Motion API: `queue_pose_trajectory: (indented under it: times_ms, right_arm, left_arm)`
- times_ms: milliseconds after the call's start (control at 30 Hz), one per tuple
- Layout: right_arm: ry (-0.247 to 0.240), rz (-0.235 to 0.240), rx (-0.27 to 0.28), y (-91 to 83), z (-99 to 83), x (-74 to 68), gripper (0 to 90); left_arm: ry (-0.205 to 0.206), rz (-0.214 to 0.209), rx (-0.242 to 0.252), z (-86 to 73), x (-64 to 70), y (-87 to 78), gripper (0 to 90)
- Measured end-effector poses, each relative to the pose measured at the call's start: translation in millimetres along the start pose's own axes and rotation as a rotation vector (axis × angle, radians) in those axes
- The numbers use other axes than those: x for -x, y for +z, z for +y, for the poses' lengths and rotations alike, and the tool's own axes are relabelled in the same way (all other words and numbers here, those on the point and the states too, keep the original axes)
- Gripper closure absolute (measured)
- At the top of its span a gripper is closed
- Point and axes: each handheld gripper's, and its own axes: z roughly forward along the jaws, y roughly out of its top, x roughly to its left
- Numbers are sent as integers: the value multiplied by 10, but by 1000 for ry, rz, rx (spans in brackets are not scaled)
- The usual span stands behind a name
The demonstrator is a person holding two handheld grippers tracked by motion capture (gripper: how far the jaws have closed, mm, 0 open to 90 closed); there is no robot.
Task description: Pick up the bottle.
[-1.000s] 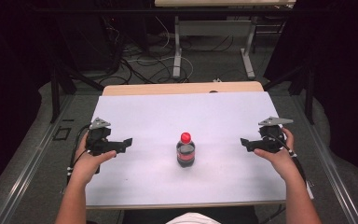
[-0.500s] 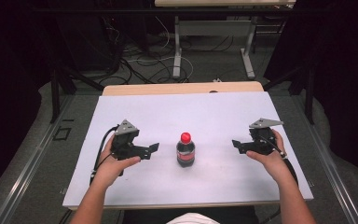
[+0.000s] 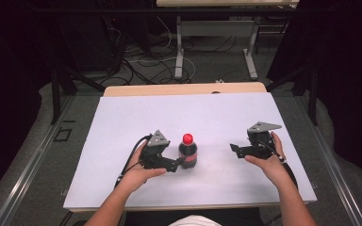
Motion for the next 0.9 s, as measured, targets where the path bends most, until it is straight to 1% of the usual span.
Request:
queue_pose_trajectory:
  times_ms: [33,67,100,167,233,333,367,433,467,500,600,633,667,700,733,800,833,867,900]
  right_arm:
    - [0,0,0,0,0,0,149]
    - [4,7,0,16,-14,-9,149]
    - [3,3,-7,24,-27,-7,149]
    - [7,5,-20,45,-52,-5,149]
    - [8,4,-26,53,-66,-4,149]
    - [12,-2,-25,48,-73,-9,149]
    - [15,-2,-22,31,-77,-10,149]
    - [15,-7,-22,16,-84,-2,149]
    - [20,-10,-19,12,-86,1,149]
    - [30,-9,-20,8,-89,0,149]
    - [31,-16,-22,9,-104,10,149]
    - [28,-17,-21,10,-109,15,149]
    - [33,-14,-25,12,-113,14,149]
    - [34,-12,-27,13,-115,13,149]
    - [34,-12,-27,13,-115,13,149]
    - [29,-11,-29,22,-119,15,149]
    - [29,-11,-28,23,-119,15,149]
    - [30,-11,-31,24,-119,15,149]
    - [31,-11,-31,24,-120,13,149]
  left_arm:
    - [10,-2,7,-3,16,41,131]
    - [13,-7,3,-2,34,70,151]
    - [16,-1,17,6,58,127,156]
    - [15,-2,26,15,61,150,163]
    - [5,-11,29,35,66,192,171]
    - [22,-23,11,55,92,254,180]
    - [35,-29,4,63,92,272,215]
    - [39,-17,1,60,107,314,227]
    - [50,-14,1,65,98,336,230]
    - [49,-22,-9,69,91,334,233]
    - [38,-17,-1,66,86,349,244]
    - [41,-26,-14,73,73,340,255]
    - [51,-14,1,69,67,355,259]
    - [53,-16,1,68,64,362,263]
    - [35,-25,3,60,75,373,263]
    - [55,-21,7,49,64,381,273]
    - [35,-28,8,38,70,385,274]
    - [46,-34,3,38,53,376,275]
    - [41,-28,13,30,54,381,274]
